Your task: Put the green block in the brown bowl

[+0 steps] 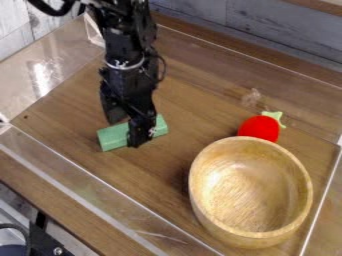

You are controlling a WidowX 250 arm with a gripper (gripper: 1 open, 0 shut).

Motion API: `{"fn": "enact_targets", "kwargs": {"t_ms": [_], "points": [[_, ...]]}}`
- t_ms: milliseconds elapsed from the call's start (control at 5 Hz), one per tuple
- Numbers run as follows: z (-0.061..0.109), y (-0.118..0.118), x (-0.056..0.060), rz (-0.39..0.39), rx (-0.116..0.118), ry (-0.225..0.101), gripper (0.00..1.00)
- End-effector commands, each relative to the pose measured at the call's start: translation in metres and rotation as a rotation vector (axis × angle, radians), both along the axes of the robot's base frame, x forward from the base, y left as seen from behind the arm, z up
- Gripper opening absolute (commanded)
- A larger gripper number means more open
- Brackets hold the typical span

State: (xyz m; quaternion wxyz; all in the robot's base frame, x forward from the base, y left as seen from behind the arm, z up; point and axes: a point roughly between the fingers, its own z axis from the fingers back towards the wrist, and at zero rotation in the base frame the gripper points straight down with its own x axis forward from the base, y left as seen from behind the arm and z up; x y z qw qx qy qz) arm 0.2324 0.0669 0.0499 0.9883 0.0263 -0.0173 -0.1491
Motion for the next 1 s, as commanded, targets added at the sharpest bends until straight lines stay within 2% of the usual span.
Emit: {"fn": "enact_targets", "kwargs": {"t_ms": [0, 400, 800], "points": [[0.004, 0.015, 0.011, -0.043, 0.007, -0.045, 1.0], [-0.016, 0.016, 0.026, -0.022, -0.009, -0.055, 1.0], [-0.02, 0.024, 0.04, 0.028, -0.046, -0.045, 1.0]]}}
